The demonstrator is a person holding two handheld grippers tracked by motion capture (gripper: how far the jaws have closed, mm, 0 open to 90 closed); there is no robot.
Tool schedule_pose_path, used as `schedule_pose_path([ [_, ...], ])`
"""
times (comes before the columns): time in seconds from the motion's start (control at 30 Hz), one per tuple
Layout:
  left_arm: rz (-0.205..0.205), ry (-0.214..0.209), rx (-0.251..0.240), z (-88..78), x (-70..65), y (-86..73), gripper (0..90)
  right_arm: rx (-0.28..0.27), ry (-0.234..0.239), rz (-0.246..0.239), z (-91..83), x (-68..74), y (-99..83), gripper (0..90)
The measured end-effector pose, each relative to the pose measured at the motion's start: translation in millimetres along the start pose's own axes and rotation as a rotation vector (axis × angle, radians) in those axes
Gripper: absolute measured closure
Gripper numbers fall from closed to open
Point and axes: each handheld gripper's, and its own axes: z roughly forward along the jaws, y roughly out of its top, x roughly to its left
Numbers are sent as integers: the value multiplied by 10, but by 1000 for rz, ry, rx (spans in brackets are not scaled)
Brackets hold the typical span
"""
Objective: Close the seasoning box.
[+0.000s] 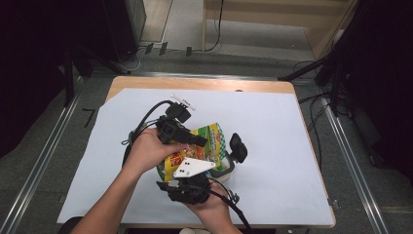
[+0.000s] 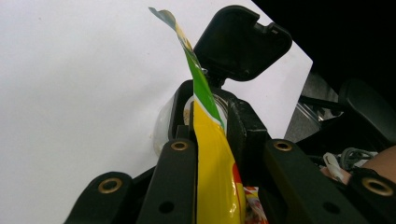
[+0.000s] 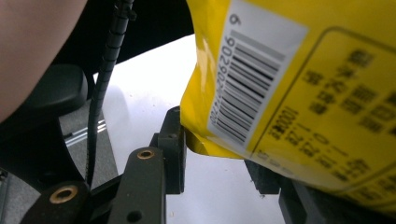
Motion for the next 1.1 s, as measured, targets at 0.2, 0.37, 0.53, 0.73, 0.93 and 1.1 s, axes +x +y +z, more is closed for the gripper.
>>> schedule_pose_path([
  [0.2, 12, -4, 0, -15, -64, 2, 814, -23, -16, 8, 7, -1, -41, 638],
  [0.37, 29, 5, -1, -1, -116, 7, 815, -26, 1, 57, 17, -35, -77, 632],
  [0.53, 19, 4, -5, 1, -121, 20, 816, -34, -1, 54, -2, -32, -63, 637],
  [0.73, 16, 14, -8, -4, -133, 34, 821, -34, 5, 63, -4, -40, -30, 635],
  [0.93, 10, 7, -9, -2, -88, 41, 829, -31, 17, 73, -13, -36, 1, 635],
  [1.1, 16, 6, -13, -2, -89, 35, 829, -28, 10, 63, -9, -40, 0, 637],
])
